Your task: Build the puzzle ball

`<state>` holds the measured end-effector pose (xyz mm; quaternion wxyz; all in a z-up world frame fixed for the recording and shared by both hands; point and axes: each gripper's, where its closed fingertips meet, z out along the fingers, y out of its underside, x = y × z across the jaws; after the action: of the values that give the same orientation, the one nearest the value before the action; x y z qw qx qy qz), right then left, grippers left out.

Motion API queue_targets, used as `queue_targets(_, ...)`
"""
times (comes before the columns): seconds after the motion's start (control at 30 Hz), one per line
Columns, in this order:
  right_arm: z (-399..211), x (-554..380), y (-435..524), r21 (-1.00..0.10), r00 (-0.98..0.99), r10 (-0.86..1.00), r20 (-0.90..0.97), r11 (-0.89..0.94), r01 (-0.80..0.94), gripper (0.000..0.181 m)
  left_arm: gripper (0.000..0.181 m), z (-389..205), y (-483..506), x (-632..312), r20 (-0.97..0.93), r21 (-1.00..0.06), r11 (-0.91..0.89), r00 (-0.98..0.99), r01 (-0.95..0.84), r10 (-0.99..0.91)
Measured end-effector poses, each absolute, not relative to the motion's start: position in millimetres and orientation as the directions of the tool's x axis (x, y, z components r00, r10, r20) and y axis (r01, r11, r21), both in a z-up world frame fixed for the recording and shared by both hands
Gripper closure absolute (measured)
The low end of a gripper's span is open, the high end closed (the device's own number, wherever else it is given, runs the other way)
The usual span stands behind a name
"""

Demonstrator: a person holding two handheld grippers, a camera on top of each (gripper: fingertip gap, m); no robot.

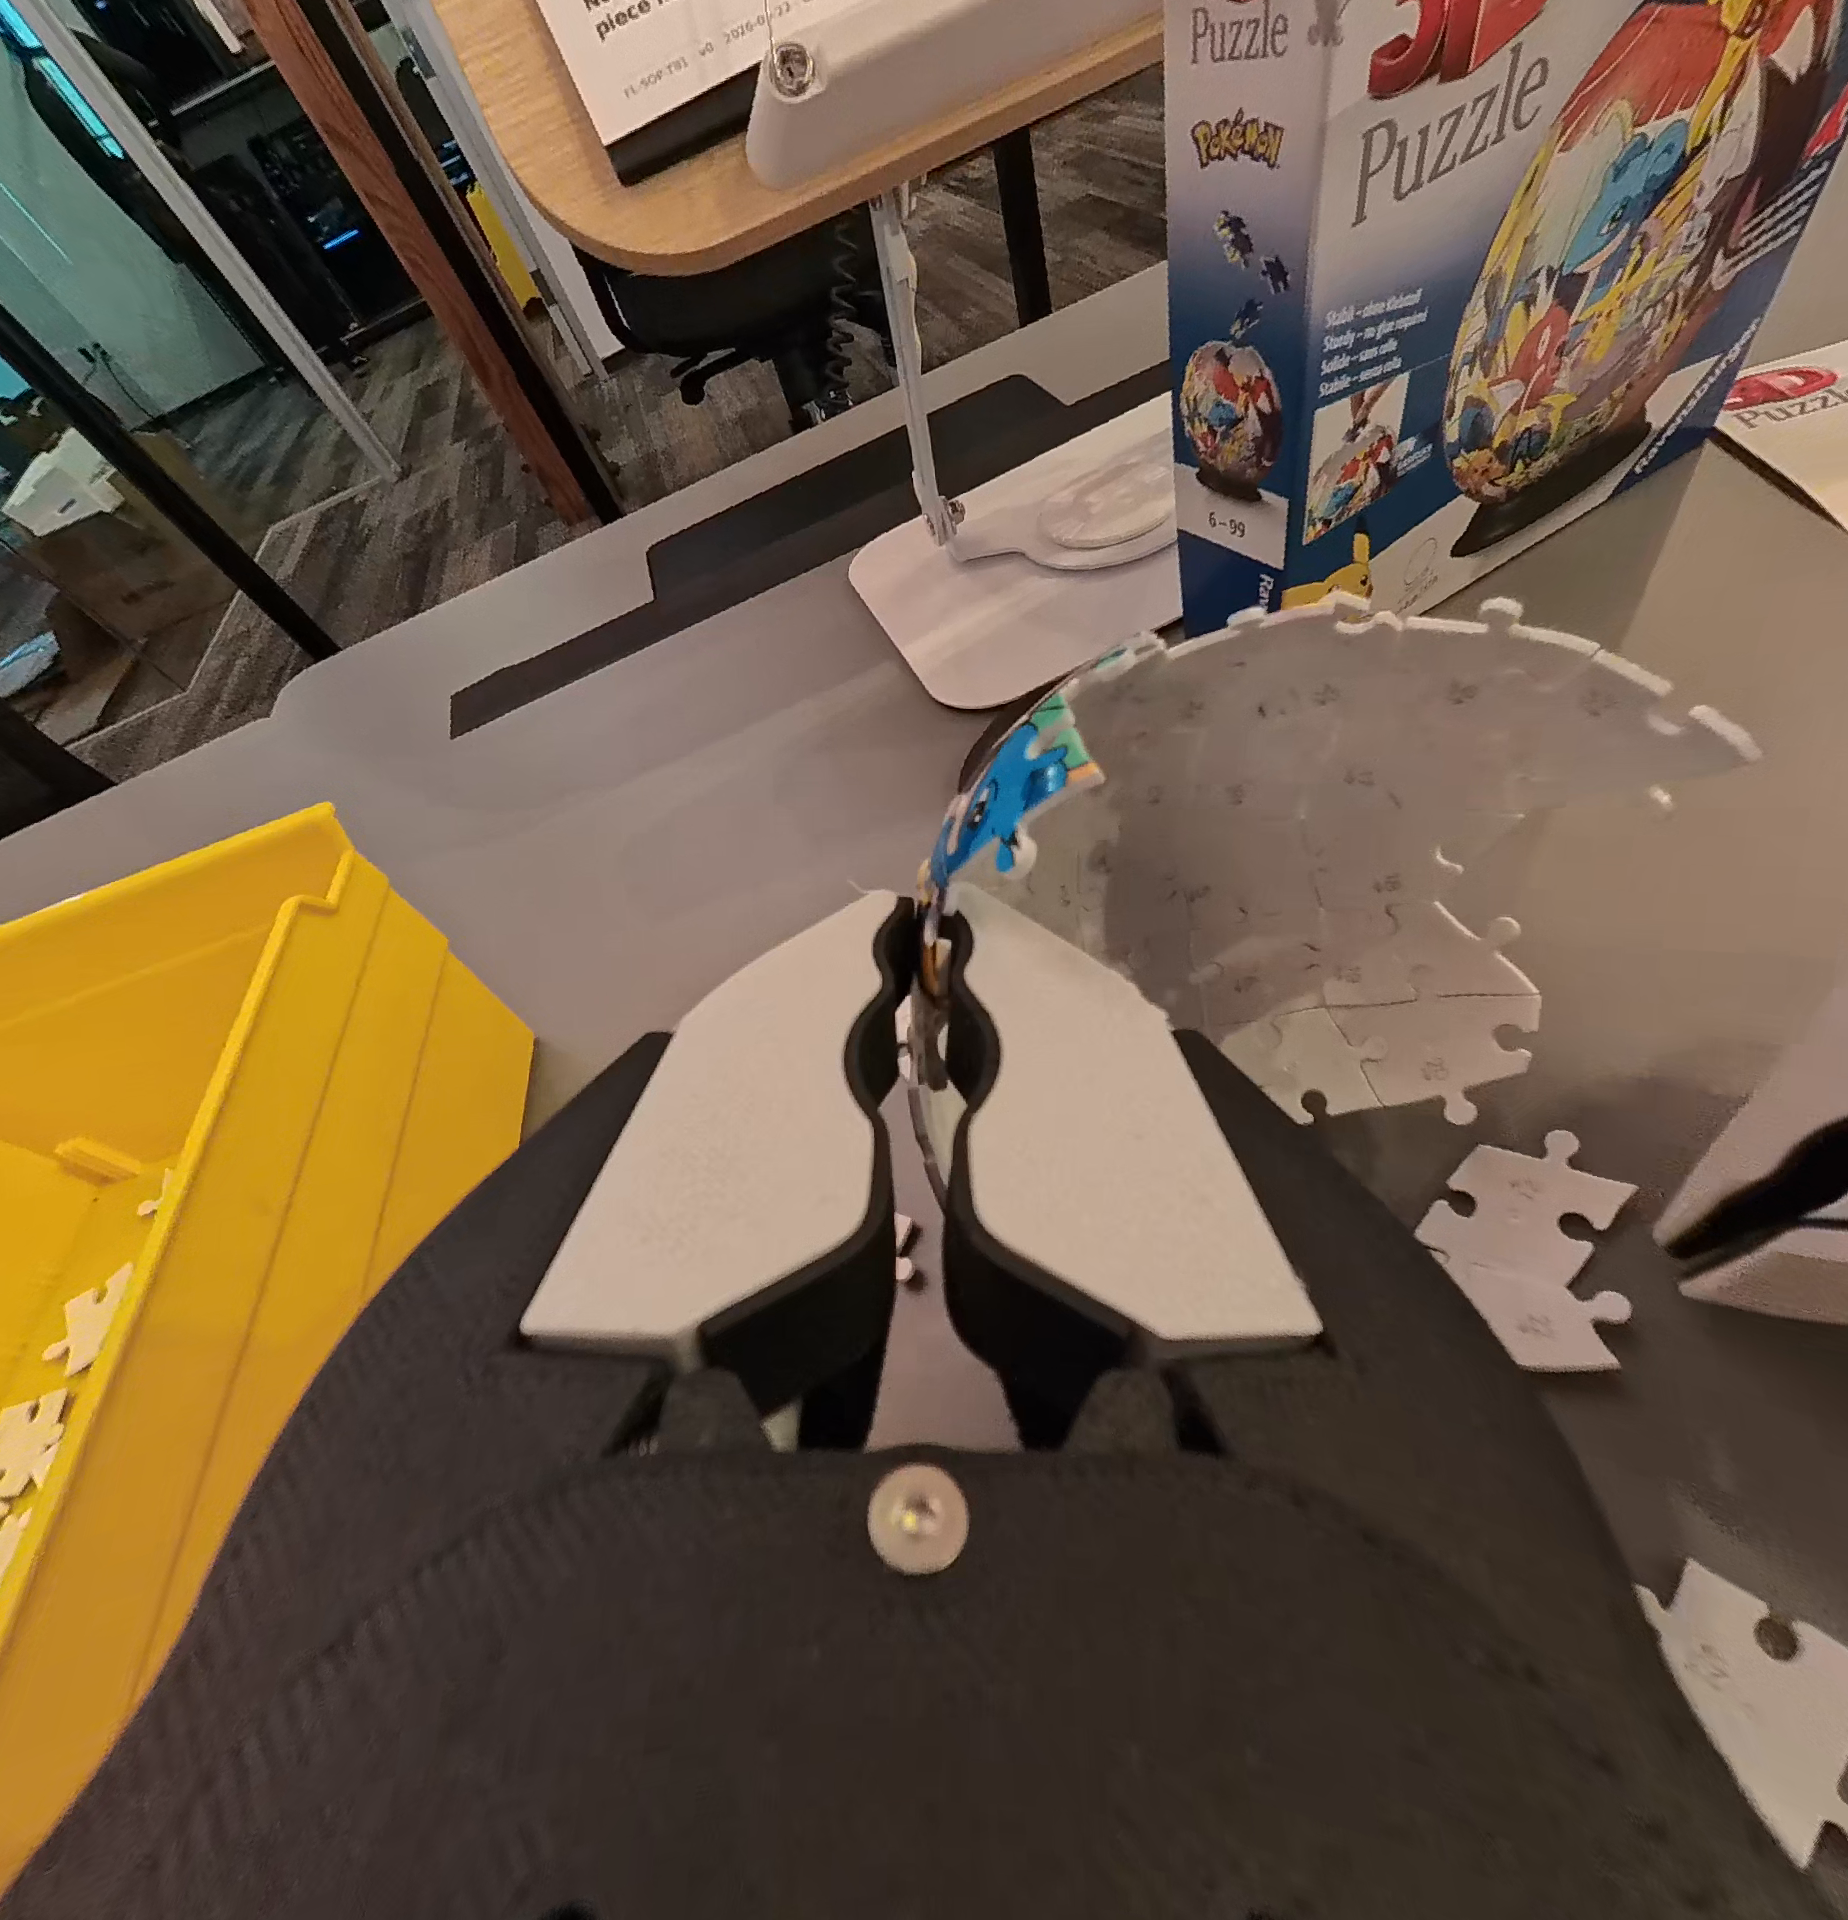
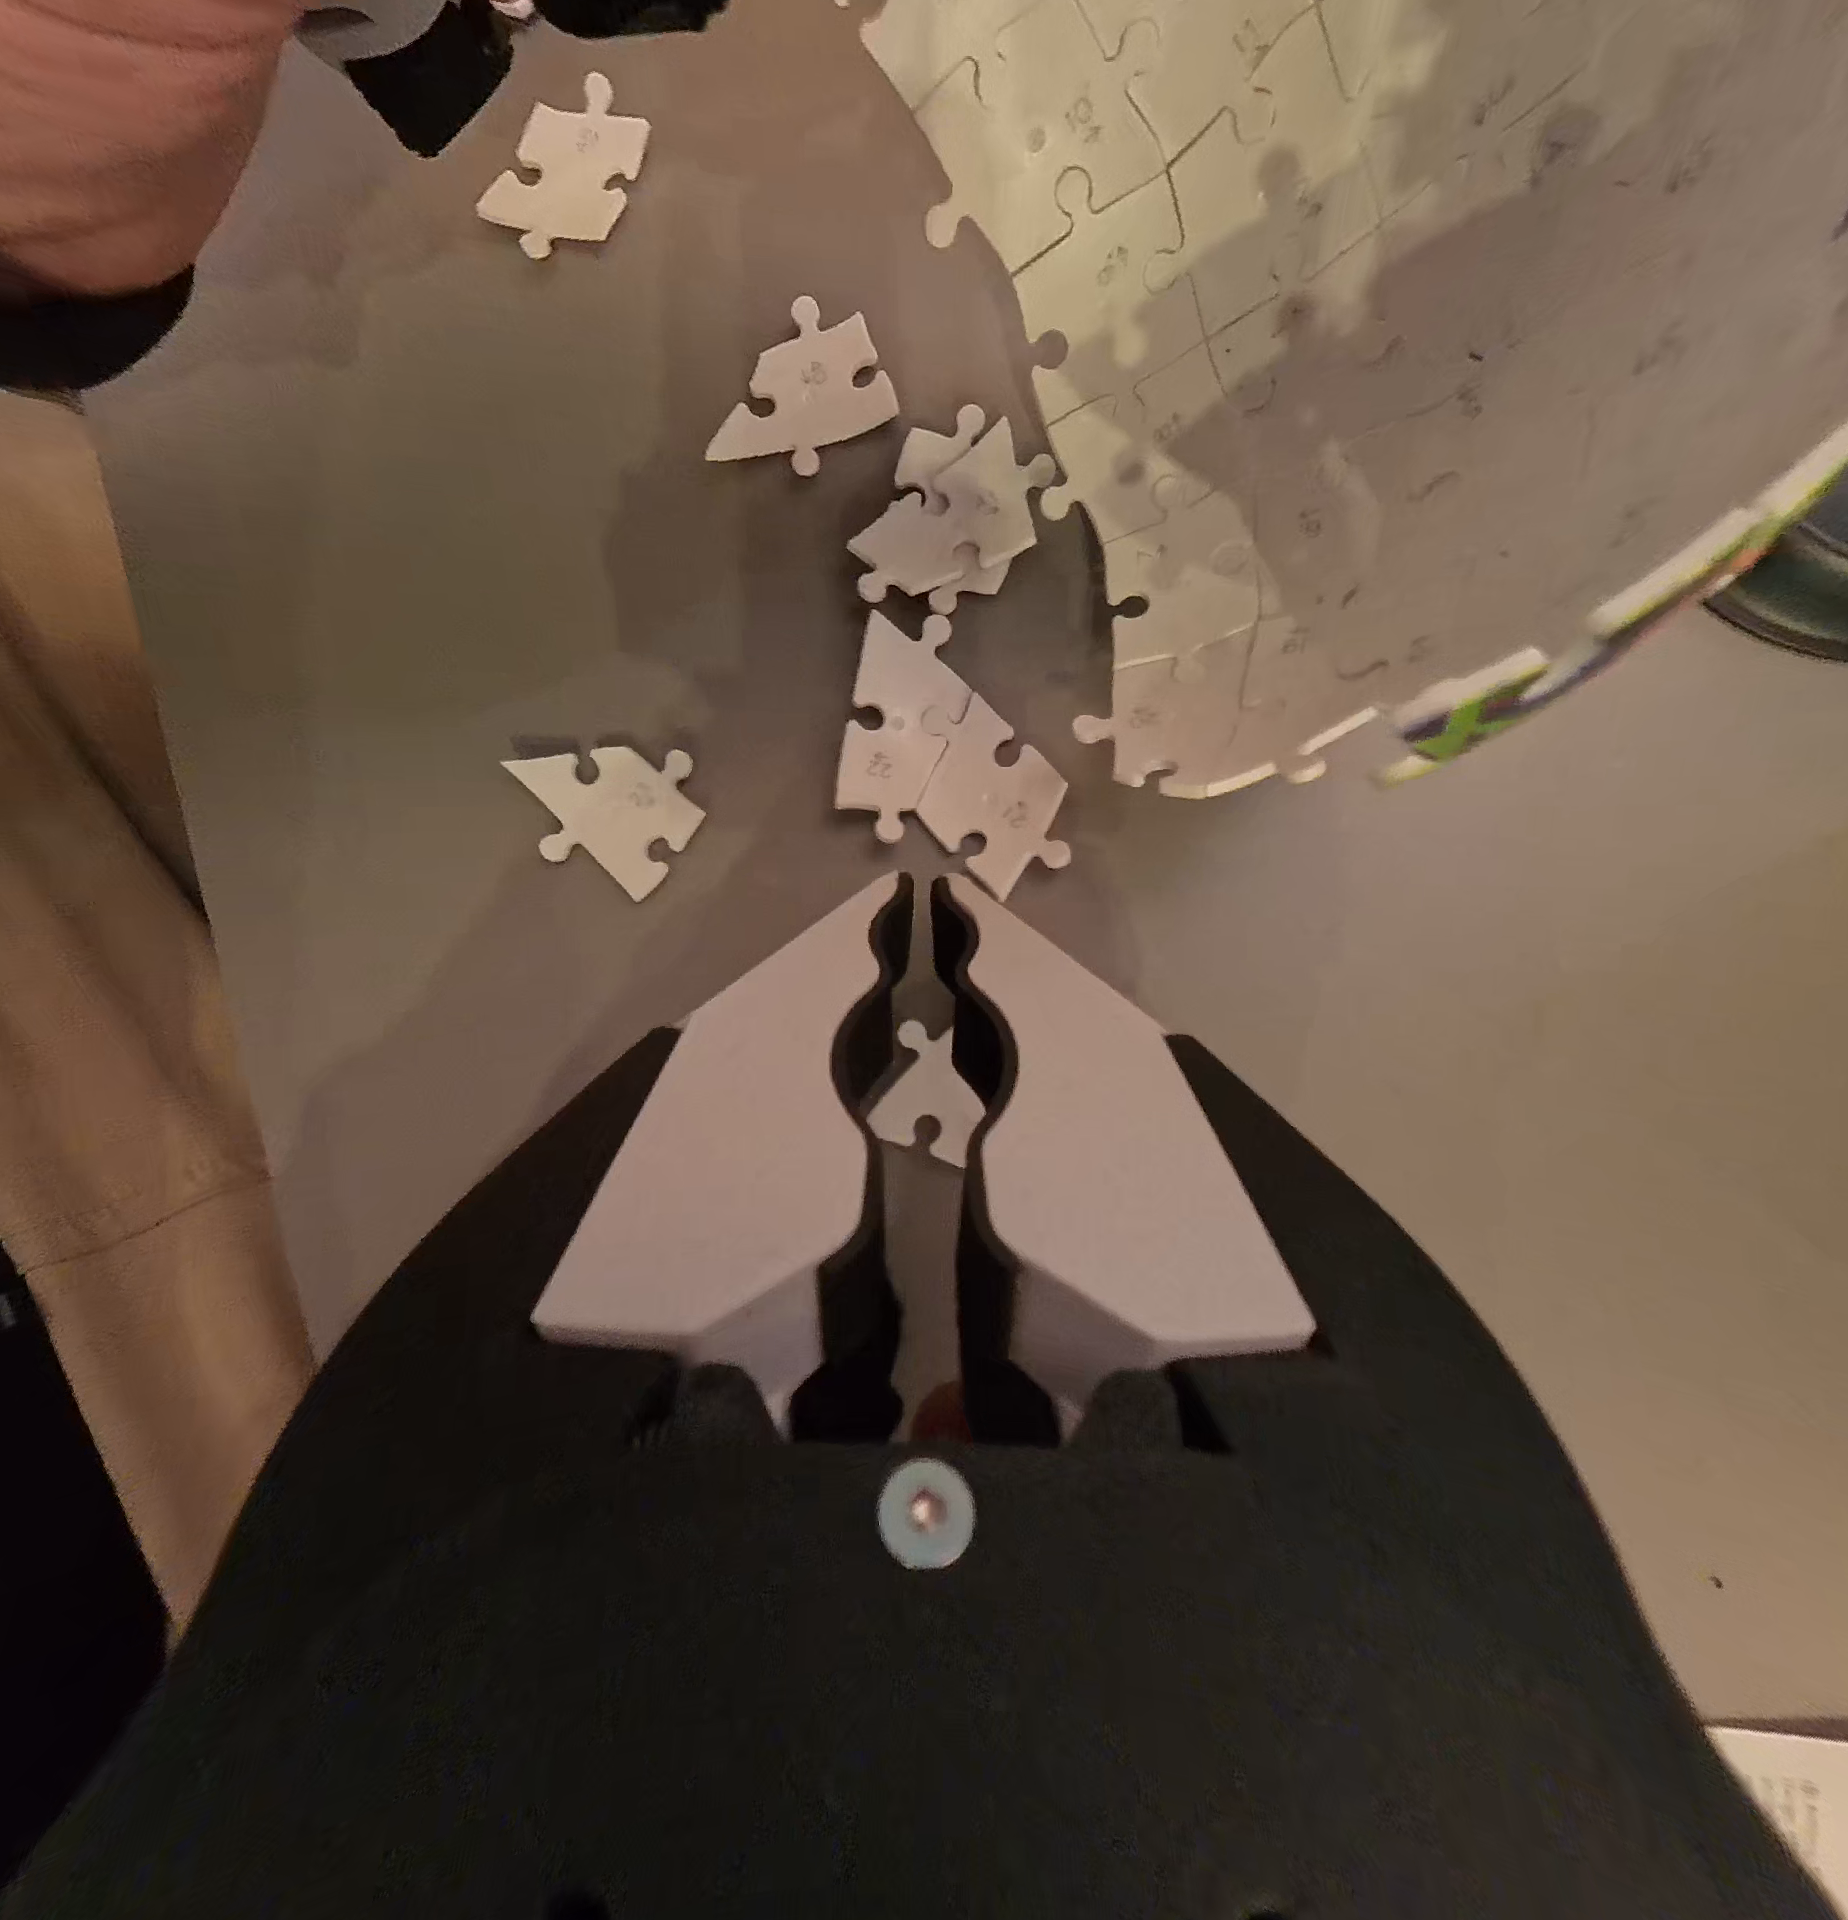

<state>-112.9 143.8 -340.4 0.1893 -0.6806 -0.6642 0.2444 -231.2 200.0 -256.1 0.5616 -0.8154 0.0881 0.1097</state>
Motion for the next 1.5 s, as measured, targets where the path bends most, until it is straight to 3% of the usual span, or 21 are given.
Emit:
queue_targets(0.8, -344.8, -109.6, 162.4, -0.58, 0.061, 0.997, -0.049, -0.078, 0.811, 0.175, 0.178, -258.1, 200.4, -230.7, -0.282, -0.893, -0.359, 0.959, -0.272, -0.023)
queue_targets(1.5, -337.6, -115.3, 127.6, -0.581, -0.041, 0.992, -0.117, -0.035, 0.813, 0.177, 0.178, -260.3, 196.7, -232.7, -0.313, -0.88, -0.37, 0.95, -0.296, -0.015)
